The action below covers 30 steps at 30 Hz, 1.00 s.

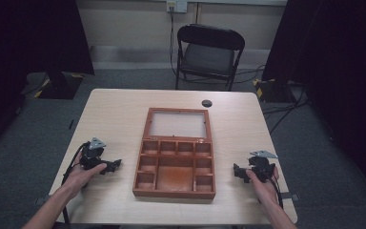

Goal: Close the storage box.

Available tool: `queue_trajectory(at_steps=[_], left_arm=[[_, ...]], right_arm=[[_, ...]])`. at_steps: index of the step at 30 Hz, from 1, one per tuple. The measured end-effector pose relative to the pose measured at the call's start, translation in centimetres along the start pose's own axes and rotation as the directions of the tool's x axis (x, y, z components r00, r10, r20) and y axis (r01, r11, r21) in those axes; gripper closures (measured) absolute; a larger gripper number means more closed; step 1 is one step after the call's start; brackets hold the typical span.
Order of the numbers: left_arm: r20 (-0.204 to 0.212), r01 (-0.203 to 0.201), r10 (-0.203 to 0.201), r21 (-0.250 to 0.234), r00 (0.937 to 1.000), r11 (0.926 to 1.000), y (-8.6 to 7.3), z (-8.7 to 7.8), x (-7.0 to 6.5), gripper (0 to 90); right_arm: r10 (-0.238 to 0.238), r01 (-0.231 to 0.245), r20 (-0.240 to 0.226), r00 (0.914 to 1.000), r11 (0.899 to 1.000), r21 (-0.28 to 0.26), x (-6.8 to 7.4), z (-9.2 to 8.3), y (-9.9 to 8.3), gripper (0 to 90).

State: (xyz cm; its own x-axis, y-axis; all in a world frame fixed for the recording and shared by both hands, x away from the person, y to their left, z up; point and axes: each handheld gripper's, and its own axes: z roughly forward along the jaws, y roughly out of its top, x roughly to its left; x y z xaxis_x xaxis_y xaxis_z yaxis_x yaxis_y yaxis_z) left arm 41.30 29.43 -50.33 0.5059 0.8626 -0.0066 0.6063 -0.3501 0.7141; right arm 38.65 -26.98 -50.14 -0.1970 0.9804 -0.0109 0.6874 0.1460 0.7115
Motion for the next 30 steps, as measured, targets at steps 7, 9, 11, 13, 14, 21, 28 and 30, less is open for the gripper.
queue_trajectory(at_steps=[7, 9, 11, 13, 14, 21, 28, 30], left_arm=[[0.007, -0.004, 0.004, 0.016, 1.0, 0.9999, 0.2, -0.1, 0.0, 0.0], [0.002, -0.014, 0.014, 0.025, 0.9999, 0.9996, 0.2, -0.2, 0.0, 0.9], [0.003, -0.004, 0.004, 0.02, 1.0, 0.9998, 0.3, -0.3, 0.0, 6.1], [0.01, 0.001, -0.001, 0.01, 0.9999, 0.9999, 0.4, -0.4, -0.1, 12.3], [0.014, 0.004, -0.004, 0.011, 0.9999, 0.9999, 0.5, -0.4, -0.1, 14.4], [0.041, 0.02, -0.021, 0.025, 0.9989, 0.9995, 0.8, -0.5, -0.1, 16.3], [0.065, 0.022, -0.024, 0.038, 0.9976, 0.9991, 1.3, -1.1, -0.2, 17.0], [0.071, 0.028, -0.029, 0.024, 0.997, 0.9993, 1.8, -1.4, -0.3, 17.1]], right_arm=[[0.003, -0.003, 0.002, 1.0, 1.0, 0.0, 0.0, 0.0, 0.0, 0.0], [0.002, -0.002, 0.004, 1.0, 1.0, -0.001, 0.1, 0.0, 0.0, 0.0], [-0.004, 0.004, -0.01, 0.9999, 1.0, 0.019, 0.1, -0.1, 0.2, 0.0], [-0.014, 0.015, -0.021, 0.9997, 0.999, 0.037, 0.1, -0.2, 0.3, 1.7], [-0.018, 0.019, -0.025, 0.9995, 0.999, 0.045, 0.0, -0.3, 0.4, 3.6], [-0.029, 0.032, -0.061, 0.9977, 0.998, 0.047, 0.1, -0.8, 1.1, 13.7], [-0.056, 0.06, -0.102, 0.9932, 0.998, 0.033, 0.0, -1.1, 1.7, 17.8], [-0.052, 0.055, -0.114, 0.9922, 0.998, 0.025, 0.0, -1.2, 1.8, 17.3]])
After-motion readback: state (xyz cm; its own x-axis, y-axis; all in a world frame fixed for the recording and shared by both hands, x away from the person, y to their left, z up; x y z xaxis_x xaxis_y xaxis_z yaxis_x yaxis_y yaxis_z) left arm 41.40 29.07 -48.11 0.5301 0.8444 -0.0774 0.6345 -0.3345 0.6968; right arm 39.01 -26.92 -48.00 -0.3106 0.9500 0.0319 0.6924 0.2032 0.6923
